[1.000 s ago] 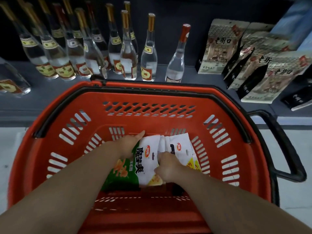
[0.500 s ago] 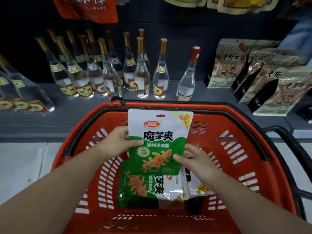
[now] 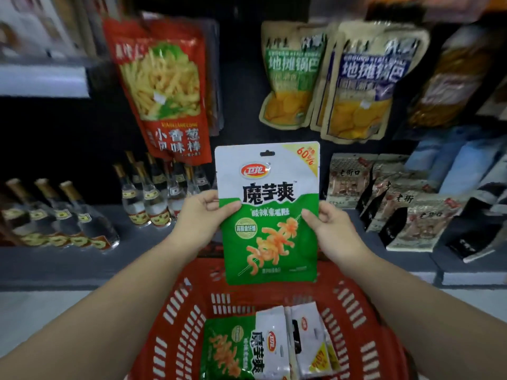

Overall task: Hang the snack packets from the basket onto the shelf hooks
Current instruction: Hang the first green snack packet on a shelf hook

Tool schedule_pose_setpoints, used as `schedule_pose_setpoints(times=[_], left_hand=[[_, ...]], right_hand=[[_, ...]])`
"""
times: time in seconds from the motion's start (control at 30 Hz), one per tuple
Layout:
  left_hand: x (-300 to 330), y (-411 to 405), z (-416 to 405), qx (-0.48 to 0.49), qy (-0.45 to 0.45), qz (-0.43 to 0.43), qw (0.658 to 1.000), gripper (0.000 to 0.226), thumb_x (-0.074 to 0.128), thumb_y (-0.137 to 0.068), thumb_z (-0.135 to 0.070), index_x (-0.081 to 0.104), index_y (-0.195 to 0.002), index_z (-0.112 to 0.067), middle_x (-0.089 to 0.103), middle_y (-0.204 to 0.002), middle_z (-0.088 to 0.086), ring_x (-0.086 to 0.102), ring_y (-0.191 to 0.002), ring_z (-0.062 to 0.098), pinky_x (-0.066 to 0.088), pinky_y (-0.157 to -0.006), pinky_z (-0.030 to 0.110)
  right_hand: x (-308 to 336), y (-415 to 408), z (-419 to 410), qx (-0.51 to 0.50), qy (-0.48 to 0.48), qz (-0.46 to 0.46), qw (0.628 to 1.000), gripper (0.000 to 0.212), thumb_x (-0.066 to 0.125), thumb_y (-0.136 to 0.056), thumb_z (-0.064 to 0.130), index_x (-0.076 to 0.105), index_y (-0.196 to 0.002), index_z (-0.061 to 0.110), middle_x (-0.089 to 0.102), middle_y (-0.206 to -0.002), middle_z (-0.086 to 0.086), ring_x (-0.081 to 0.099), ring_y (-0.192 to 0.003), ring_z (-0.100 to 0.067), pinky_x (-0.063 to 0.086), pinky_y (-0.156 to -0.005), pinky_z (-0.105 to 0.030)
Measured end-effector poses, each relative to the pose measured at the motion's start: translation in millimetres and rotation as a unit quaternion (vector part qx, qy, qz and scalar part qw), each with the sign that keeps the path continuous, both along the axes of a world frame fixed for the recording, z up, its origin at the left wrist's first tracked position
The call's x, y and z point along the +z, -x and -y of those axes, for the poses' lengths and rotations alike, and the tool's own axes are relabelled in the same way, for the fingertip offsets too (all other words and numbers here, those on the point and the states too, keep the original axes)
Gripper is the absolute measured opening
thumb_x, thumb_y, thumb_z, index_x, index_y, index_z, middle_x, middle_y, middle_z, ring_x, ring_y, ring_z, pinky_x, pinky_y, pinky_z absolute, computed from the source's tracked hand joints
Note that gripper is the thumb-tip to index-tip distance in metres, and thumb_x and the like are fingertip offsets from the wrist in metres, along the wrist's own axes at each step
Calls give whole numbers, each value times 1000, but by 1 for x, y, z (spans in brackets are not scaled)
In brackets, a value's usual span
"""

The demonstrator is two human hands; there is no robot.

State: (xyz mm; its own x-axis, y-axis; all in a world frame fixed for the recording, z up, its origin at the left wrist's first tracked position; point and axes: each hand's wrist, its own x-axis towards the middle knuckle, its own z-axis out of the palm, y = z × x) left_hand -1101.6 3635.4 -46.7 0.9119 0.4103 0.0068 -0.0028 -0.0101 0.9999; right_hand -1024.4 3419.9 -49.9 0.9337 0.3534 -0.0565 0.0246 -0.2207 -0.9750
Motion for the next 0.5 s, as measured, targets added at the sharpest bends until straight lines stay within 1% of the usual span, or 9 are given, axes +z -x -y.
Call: schedule_pose_setpoints(times=[0.03,0.13,0.17,0.23,0.3,0.33,0.37,0.43,0.5], left_hand=[[31,0,2,4,4,7,1000,19,66,-85,-1,68,-103,-5,77,-87,4,74,-76,18,60,-64,29],[137,2,6,5,-6,6,1000,16,68,-84,-4,69,-99,-10,77,-87,7,73,-82,28,58,-74,43],[169,3,7,-3,-8,5,1000,16,69,-84,-5,69,-98,-9,76,-91,10,73,-84,30,58,-76,43],[242,6,9,-13,-18,12,1000,16,68,-84,-4,69,-100,-7,76,-93,14,73,-85,28,60,-74,39],[323,10,10,-21,-34,24,999,15,66,-86,-3,68,-101,-6,76,-91,10,73,-81,21,60,-68,29],[365,14,11,-29,-42,27,998,13,64,-87,-4,69,-99,-8,76,-90,7,73,-79,18,59,-66,27],[407,17,12,-35,-44,30,998,11,63,-89,-6,69,-97,-10,77,-89,6,73,-79,17,59,-67,27],[487,23,14,-51,-43,39,997,12,62,-90,-7,70,-98,-12,77,-90,5,73,-82,18,58,-71,32],[558,28,18,-51,-47,48,996,12,62,-90,-8,70,-97,-15,77,-92,5,74,-84,18,58,-73,33]], right_hand=[[30,-2,0,-10,-9,1,1000,16,56,-93,31,63,-101,19,65,-112,-24,57,-105,-50,46,-88,-64],[116,-11,4,-30,-22,11,999,90,61,-66,73,48,-134,15,54,-137,-12,51,-126,-34,42,-103,-55],[142,-12,4,-26,-32,20,999,92,61,-67,72,45,-137,14,52,-139,-10,50,-127,-30,41,-105,-52],[222,-3,5,-44,-38,39,998,57,61,-84,47,55,-127,10,63,-126,-8,57,-119,-27,44,-103,-48],[314,11,7,-60,-29,61,996,12,55,-95,18,66,-100,16,73,-96,1,66,-95,-19,51,-91,-35],[361,20,9,-60,-23,72,995,15,52,-96,12,65,-92,19,72,-89,1,68,-86,-17,51,-82,-31],[405,28,11,-63,-2,91,994,16,50,-97,11,64,-91,18,72,-90,-6,69,-85,-20,52,-76,-31],[486,39,14,-79,24,119,989,19,50,-98,18,62,-104,5,65,-106,-28,61,-100,-41,50,-73,-39],[557,48,18,-94,36,132,986,36,49,-98,23,53,-119,-6,56,-120,-33,57,-101,-47,49,-75,-44]])
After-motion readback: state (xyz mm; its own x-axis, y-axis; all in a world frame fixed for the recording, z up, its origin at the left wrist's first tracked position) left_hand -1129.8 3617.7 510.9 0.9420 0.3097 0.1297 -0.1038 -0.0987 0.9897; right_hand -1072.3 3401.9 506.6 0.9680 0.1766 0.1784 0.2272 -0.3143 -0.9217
